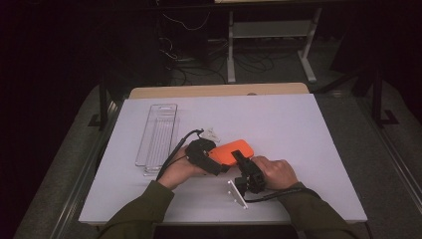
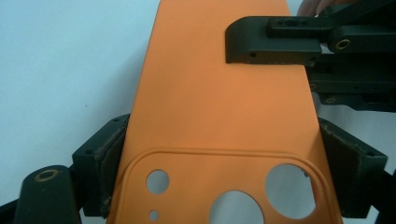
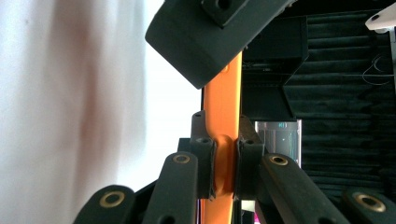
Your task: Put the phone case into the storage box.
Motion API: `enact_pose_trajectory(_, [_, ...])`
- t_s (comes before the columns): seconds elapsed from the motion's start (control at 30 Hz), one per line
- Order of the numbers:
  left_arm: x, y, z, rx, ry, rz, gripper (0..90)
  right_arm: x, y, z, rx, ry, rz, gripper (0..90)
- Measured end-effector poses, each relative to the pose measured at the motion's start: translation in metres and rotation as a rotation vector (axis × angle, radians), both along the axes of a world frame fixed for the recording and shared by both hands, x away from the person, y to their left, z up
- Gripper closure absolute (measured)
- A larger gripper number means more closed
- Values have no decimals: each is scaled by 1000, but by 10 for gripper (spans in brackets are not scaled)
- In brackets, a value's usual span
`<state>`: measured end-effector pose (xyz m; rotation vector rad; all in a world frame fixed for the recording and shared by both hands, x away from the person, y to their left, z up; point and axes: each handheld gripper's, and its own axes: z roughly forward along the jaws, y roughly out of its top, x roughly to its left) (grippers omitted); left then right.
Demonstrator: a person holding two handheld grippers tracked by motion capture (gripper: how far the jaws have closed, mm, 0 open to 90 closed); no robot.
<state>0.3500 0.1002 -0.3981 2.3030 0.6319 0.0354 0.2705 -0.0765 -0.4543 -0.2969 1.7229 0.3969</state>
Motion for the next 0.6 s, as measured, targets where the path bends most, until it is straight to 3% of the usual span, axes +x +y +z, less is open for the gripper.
enact_pose_trajectory(0.4, [1, 3, 0, -46, 25, -14, 133, -2, 0, 2, 21, -12, 6, 811])
enact_pose_trajectory(0.43, [1, 3, 1, -49, 10, -27, 115, -2, -1, 3, 16, -6, 8, 815])
enact_pose_trajectory(0.6, [-1, 1, 0, -46, 14, -31, 43, -3, 0, 2, 14, -9, 11, 814])
